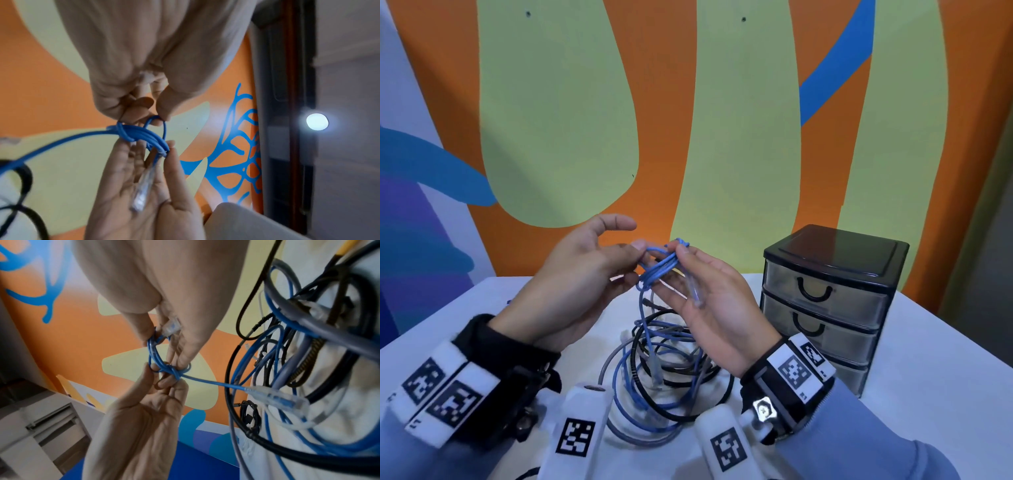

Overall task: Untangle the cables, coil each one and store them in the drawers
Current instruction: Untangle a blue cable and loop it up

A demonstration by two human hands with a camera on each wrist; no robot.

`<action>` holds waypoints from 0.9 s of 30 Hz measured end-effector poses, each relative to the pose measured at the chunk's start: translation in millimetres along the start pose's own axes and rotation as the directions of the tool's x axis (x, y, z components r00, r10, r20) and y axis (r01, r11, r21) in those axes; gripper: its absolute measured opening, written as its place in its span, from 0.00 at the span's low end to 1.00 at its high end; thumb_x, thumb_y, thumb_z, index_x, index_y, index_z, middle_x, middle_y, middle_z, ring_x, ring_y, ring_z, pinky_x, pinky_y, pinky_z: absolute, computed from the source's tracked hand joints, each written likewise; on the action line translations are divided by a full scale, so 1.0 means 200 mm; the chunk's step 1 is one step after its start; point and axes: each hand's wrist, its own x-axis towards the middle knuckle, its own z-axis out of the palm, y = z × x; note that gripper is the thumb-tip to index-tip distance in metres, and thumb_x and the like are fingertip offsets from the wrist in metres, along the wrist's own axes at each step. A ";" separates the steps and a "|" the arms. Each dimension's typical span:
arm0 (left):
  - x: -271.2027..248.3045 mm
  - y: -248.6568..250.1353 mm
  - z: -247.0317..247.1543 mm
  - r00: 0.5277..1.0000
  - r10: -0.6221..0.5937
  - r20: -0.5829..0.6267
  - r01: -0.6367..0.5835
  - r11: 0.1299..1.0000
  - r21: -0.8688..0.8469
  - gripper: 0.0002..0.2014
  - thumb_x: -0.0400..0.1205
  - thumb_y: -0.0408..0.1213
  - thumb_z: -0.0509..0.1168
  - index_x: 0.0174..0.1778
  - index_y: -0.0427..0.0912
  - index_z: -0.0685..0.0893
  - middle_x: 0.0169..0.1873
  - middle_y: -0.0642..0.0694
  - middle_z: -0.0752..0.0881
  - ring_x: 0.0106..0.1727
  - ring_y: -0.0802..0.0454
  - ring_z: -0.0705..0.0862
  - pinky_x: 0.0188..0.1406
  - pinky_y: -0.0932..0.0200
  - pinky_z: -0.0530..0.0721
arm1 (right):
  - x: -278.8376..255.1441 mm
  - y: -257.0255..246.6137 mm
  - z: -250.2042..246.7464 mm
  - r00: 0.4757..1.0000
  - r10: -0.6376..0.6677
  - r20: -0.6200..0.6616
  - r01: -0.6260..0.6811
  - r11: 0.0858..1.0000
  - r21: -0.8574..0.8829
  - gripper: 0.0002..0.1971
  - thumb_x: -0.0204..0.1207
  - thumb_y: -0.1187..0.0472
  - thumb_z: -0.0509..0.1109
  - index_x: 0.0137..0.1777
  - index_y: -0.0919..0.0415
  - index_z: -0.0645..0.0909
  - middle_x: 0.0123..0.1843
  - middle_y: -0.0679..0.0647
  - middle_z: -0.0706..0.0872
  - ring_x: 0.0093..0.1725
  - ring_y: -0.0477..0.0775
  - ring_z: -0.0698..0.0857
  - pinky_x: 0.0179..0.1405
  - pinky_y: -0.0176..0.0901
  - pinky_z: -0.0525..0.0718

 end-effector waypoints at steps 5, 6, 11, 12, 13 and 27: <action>0.02 0.00 -0.01 1.000 -0.026 -0.004 0.023 0.957 -0.289 0.22 0.80 0.29 0.71 0.72 0.38 0.82 0.45 0.37 0.87 0.40 0.52 0.82 0.37 0.67 0.86 | 0.01 -0.03 0.00 1.000 -0.004 -0.011 0.006 0.983 0.184 0.07 0.91 0.63 0.62 0.62 0.65 0.77 0.71 0.74 0.86 0.71 0.66 0.88 0.74 0.58 0.85; 0.02 0.00 0.00 1.000 -0.028 -0.003 0.025 0.945 -0.327 0.22 0.79 0.29 0.71 0.71 0.38 0.83 0.44 0.38 0.87 0.40 0.53 0.83 0.37 0.67 0.86 | 0.01 -0.03 0.00 1.000 -0.006 -0.018 0.010 0.979 0.202 0.06 0.92 0.63 0.62 0.61 0.65 0.76 0.70 0.74 0.86 0.71 0.66 0.88 0.73 0.57 0.86; 0.03 -0.04 0.03 0.998 -0.056 0.014 0.056 0.867 -0.495 0.24 0.79 0.26 0.68 0.73 0.36 0.82 0.42 0.41 0.87 0.40 0.54 0.84 0.36 0.67 0.82 | 0.01 -0.04 0.00 0.998 -0.014 -0.056 0.027 0.969 0.245 0.06 0.92 0.63 0.62 0.60 0.65 0.76 0.70 0.74 0.86 0.71 0.66 0.88 0.72 0.57 0.85; 0.03 -0.04 0.03 0.998 -0.061 -0.002 0.052 0.862 -0.505 0.24 0.79 0.26 0.68 0.73 0.35 0.82 0.42 0.41 0.86 0.40 0.54 0.83 0.36 0.67 0.82 | 0.01 -0.04 0.00 0.998 -0.017 -0.055 0.031 0.968 0.250 0.06 0.92 0.63 0.62 0.59 0.65 0.77 0.71 0.75 0.85 0.71 0.66 0.88 0.71 0.56 0.86; 0.03 -0.04 0.04 0.998 -0.062 -0.020 0.043 0.860 -0.508 0.24 0.79 0.27 0.68 0.73 0.34 0.83 0.41 0.42 0.86 0.39 0.55 0.82 0.36 0.68 0.81 | 0.01 -0.04 0.00 0.998 -0.021 -0.055 0.035 0.968 0.250 0.06 0.91 0.63 0.63 0.58 0.65 0.79 0.73 0.76 0.83 0.72 0.65 0.87 0.70 0.56 0.87; 0.03 -0.05 -0.01 0.988 0.130 -0.078 -0.103 0.954 0.282 0.12 0.94 0.36 0.63 0.49 0.38 0.88 0.33 0.51 0.87 0.29 0.57 0.80 0.37 0.61 0.90 | 0.00 0.01 -0.01 0.970 -0.136 -0.203 0.124 0.990 -0.070 0.08 0.88 0.59 0.68 0.55 0.59 0.89 0.55 0.51 0.90 0.61 0.49 0.85 0.74 0.57 0.83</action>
